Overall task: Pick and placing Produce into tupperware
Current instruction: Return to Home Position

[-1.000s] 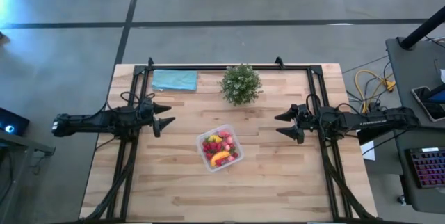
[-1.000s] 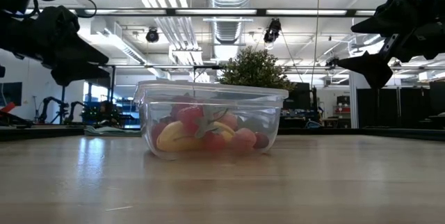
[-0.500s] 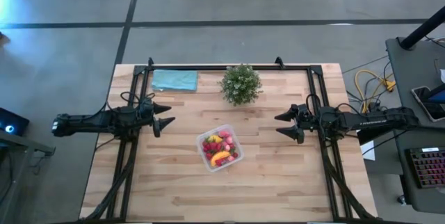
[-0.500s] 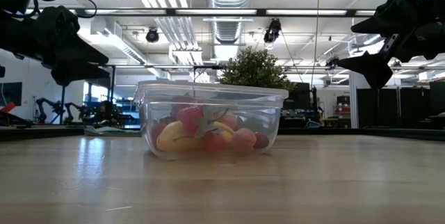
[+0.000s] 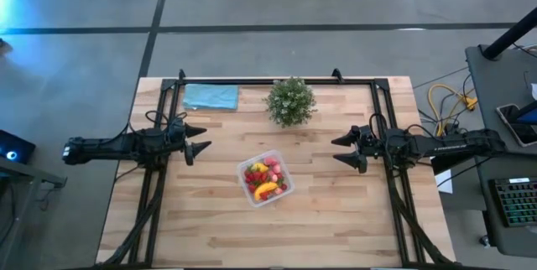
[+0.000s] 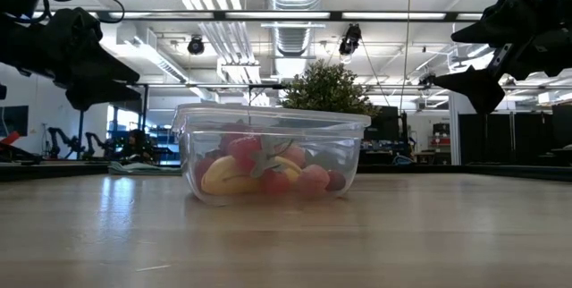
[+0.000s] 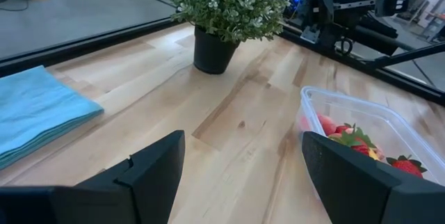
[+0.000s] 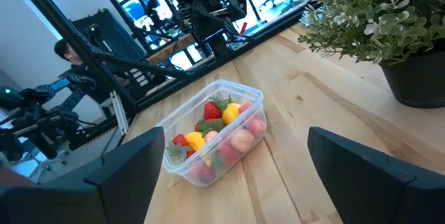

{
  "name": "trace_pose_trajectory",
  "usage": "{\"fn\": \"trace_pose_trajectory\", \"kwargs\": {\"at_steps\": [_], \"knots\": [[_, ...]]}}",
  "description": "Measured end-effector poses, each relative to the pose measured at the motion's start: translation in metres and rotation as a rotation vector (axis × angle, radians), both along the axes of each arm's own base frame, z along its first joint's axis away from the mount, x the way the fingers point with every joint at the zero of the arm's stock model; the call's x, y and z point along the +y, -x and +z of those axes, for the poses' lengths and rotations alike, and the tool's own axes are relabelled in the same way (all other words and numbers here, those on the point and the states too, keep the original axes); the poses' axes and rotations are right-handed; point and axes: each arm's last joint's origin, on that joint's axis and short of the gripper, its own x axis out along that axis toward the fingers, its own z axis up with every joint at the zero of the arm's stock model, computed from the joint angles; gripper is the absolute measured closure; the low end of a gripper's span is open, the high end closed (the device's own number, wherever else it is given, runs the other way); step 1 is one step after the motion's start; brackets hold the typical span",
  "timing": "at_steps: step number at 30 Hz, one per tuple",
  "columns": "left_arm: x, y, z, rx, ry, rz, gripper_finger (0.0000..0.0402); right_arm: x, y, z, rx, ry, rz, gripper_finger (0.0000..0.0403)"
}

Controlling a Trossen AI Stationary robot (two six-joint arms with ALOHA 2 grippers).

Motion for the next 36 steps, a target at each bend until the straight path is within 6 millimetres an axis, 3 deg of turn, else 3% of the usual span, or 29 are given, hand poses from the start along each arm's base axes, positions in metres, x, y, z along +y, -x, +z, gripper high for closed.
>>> {"fn": "trace_pose_trajectory", "kwargs": {"at_steps": [36], "knots": [[0.0000, -0.0009, 0.0013, -0.021, 0.000, -0.001, 0.0125, 0.0000, 0.0000, 0.0000, 0.000, 0.000, 0.000, 0.0053]]}}
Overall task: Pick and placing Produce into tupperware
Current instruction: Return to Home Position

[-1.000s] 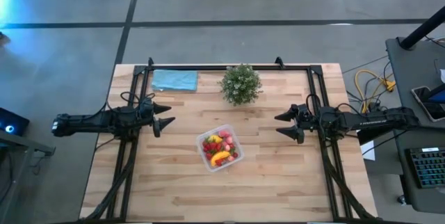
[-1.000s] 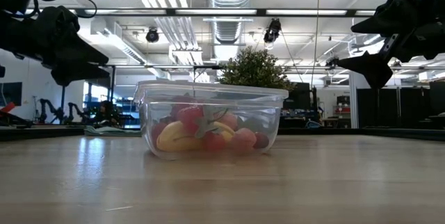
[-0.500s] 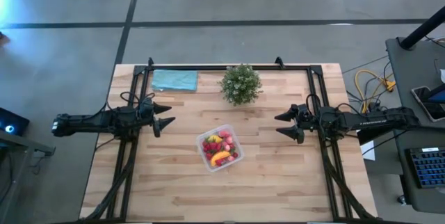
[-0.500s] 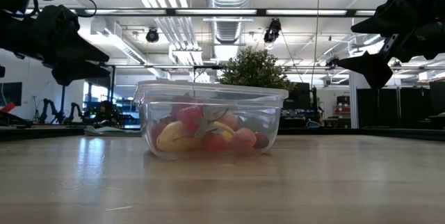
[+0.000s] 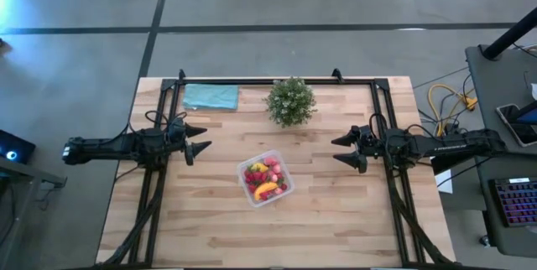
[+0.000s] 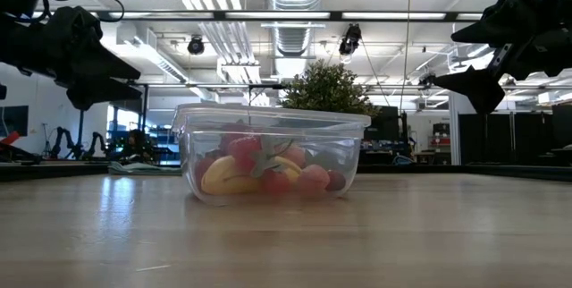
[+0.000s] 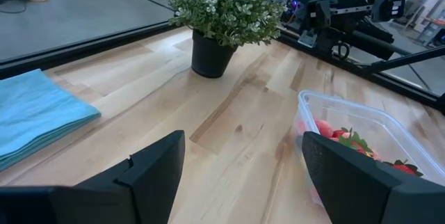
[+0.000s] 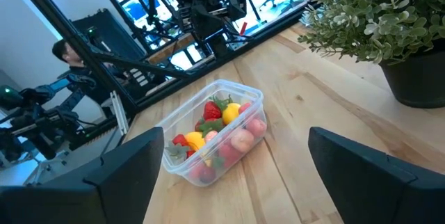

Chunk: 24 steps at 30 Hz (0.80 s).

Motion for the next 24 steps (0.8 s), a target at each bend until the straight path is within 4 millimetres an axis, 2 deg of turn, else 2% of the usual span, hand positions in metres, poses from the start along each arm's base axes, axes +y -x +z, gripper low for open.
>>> {"fn": "trace_pose_trajectory", "kwargs": {"at_steps": [24], "knots": [[0.0000, 0.0000, 0.0001, -0.001, 0.000, 0.000, 0.0125, 0.0000, 0.0000, 0.0000, 0.000, 0.000, 0.000, 0.0055]]}}
